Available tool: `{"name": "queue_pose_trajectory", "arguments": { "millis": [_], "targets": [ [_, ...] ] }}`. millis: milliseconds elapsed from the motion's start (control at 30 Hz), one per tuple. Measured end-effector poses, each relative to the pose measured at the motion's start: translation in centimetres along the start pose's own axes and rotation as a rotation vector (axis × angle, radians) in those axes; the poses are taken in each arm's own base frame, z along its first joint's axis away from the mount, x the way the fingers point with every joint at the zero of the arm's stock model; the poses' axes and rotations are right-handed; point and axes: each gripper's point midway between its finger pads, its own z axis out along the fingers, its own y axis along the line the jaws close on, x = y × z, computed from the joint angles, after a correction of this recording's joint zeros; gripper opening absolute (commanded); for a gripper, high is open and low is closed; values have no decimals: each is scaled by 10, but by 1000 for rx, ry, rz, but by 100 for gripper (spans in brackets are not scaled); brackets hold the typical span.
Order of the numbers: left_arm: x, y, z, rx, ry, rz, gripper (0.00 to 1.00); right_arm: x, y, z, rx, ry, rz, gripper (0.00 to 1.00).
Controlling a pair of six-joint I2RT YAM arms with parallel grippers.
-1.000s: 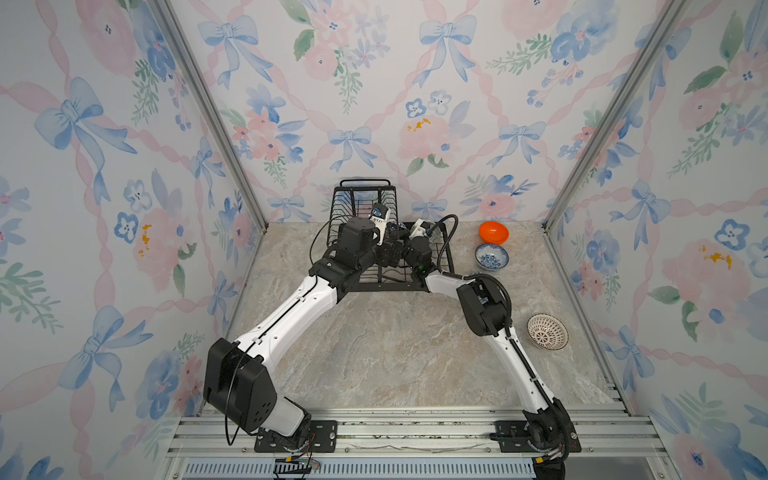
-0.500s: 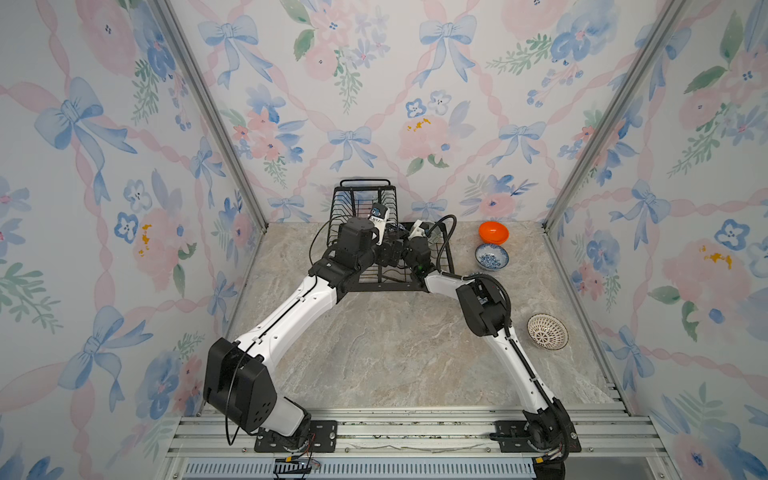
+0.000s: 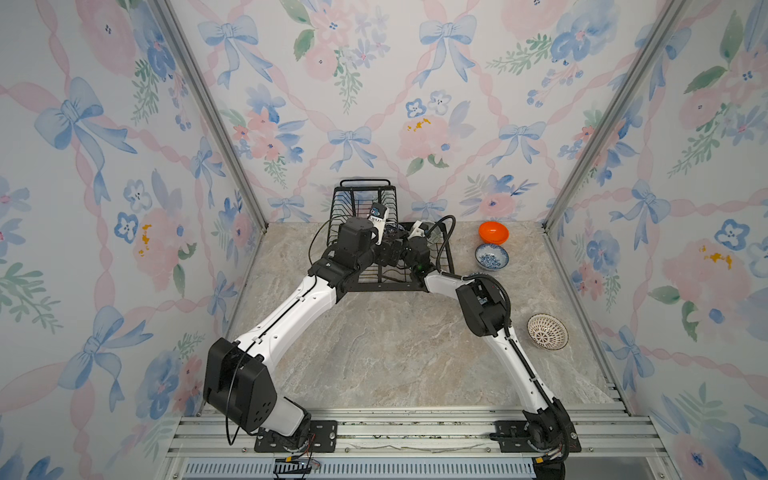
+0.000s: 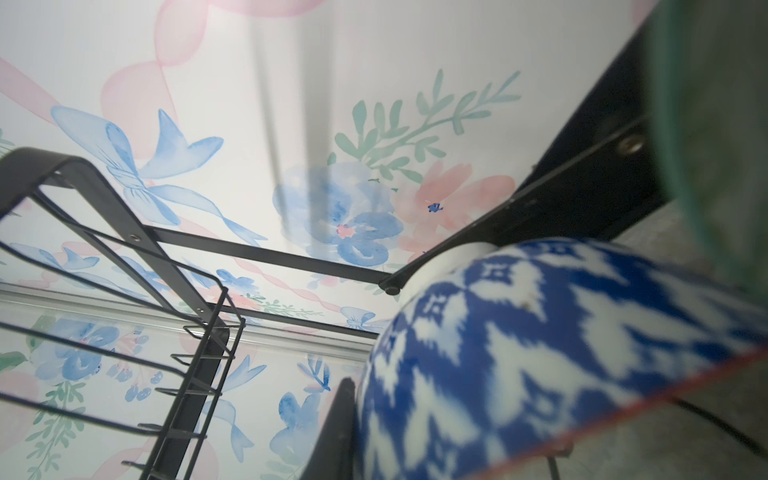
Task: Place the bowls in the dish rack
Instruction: 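Open the right gripper and lift it off the bowl rim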
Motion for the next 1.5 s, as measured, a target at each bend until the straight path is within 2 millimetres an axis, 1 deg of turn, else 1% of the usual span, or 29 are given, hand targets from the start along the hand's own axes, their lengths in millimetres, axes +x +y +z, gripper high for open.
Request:
{"name": "queue_pose_trajectory", "arguments": {
  "millis": [367,1167,1267,1500],
  "targets": [
    [0,-1,0,4,-5,-6,98,0,-2,-2,13,-7,15,16],
    [-1,-2,-2,11,-6,-14,98,-1,-7,-6,56,-7,24,31],
    [-1,-2,-1,12,-6,-20,98,-1,-7,-6,56,-8,23,34],
    [-1,-2,-2,19,-8,-28,98,-7,-6,-6,56,-15,23,35]
  ]
}}
